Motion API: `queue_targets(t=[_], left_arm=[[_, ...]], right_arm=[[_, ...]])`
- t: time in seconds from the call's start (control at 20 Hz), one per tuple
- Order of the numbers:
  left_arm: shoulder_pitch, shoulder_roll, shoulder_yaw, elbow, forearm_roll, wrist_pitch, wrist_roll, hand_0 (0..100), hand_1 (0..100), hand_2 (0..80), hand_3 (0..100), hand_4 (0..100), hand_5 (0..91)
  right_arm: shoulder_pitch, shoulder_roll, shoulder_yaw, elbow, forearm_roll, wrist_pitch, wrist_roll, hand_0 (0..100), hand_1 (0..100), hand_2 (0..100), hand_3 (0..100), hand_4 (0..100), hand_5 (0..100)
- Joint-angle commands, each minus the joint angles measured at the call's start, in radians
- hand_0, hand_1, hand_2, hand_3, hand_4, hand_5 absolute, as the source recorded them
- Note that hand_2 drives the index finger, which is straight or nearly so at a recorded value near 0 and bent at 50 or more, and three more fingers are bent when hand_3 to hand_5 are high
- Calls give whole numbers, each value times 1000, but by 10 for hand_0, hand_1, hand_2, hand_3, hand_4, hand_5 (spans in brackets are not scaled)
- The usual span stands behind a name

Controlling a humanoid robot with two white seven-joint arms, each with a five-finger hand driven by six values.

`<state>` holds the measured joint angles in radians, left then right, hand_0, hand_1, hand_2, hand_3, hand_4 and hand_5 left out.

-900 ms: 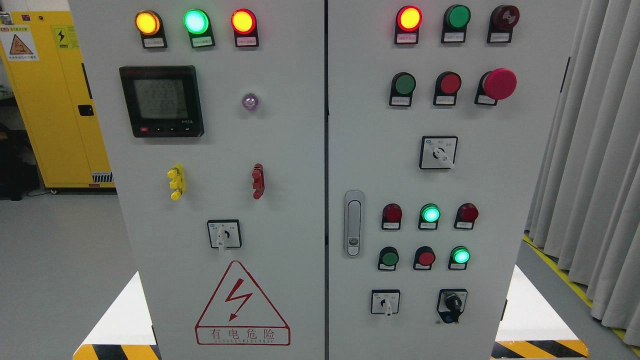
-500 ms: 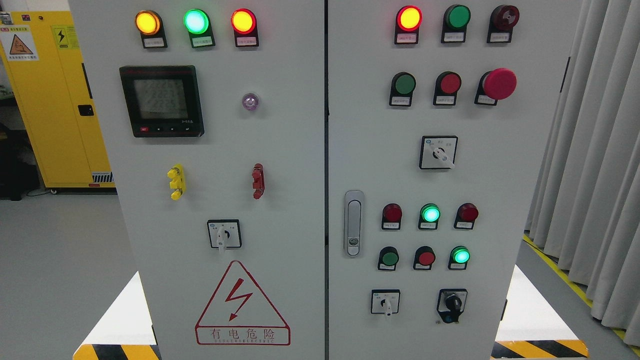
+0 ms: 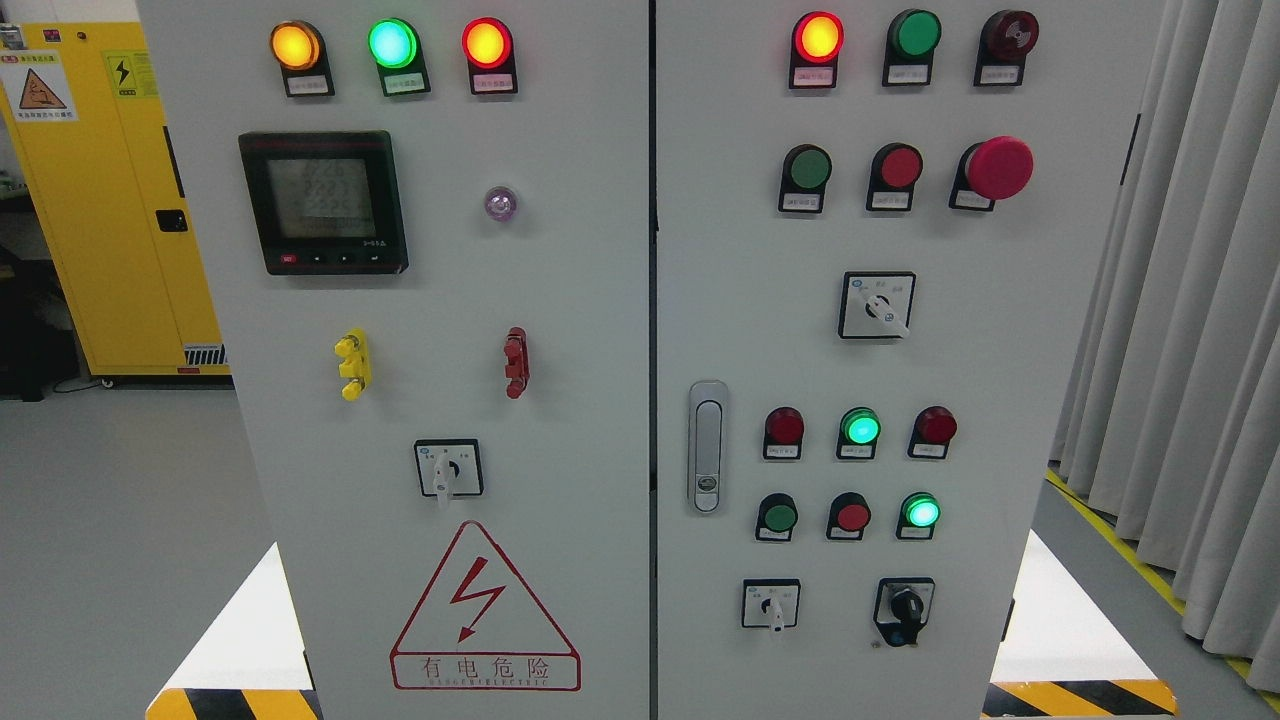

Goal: Turn on light switch 1

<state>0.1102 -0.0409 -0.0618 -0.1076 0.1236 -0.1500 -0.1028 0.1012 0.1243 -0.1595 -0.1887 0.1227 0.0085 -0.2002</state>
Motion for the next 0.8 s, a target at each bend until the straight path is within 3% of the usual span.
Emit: queue_targets(t=[0.0, 0.15, 0.25, 0.3, 0.35, 0.45, 0.55, 0.65, 0.7, 0.75], left_arm=[[32, 6, 5, -170, -1, 0, 27, 239, 157, 0, 0, 0, 0], [57, 13, 5, -279, -1, -3, 49, 235, 170, 0, 0, 0, 0], [75, 15, 7, -352, -2, -23, 92, 234, 184, 0, 0, 16, 0], [92, 18, 7, -401, -2, -39, 112, 235, 187, 0, 0, 93, 0], [107, 25, 8, -450, -2, -54, 129, 235, 212, 0, 131, 196, 0], [144, 30, 37, -556, -4, -88, 144, 242, 261, 0, 188, 308, 11], [170, 32, 80, -659, -7, -94, 143, 252, 316, 89, 269, 408, 133], [189, 38, 92, -768, -10, -92, 141, 252, 329, 119, 301, 443, 179], [198, 42, 94, -826, -10, -92, 141, 249, 351, 189, 385, 520, 265], [206, 47, 96, -886, -12, -92, 141, 248, 358, 222, 400, 529, 286]], right_arm=[[0, 0, 0, 0, 0, -1, 1, 0, 500, 40, 0, 0, 0], [0, 0, 0, 0, 0, -1, 1, 0, 500, 40, 0, 0, 0], [0, 0, 0, 0, 0, -1, 1, 0, 500, 40, 0, 0, 0], [0, 0, 0, 0, 0, -1, 1, 0, 500, 40, 0, 0, 0], [0, 0, 0, 0, 0, -1, 1, 0, 500, 40, 0, 0, 0], [0, 0, 0, 0, 0, -1, 1, 0, 500, 40, 0, 0, 0], [0, 0, 0, 0, 0, -1, 1, 0, 500, 40, 0, 0, 0], [0, 0, 0, 0, 0, -1, 1, 0, 500, 40, 0, 0, 0], [0, 0, 0, 0, 0, -1, 1, 0, 500, 40, 0, 0, 0], [0, 0, 0, 0, 0, -1, 1, 0, 500, 40, 0, 0, 0]])
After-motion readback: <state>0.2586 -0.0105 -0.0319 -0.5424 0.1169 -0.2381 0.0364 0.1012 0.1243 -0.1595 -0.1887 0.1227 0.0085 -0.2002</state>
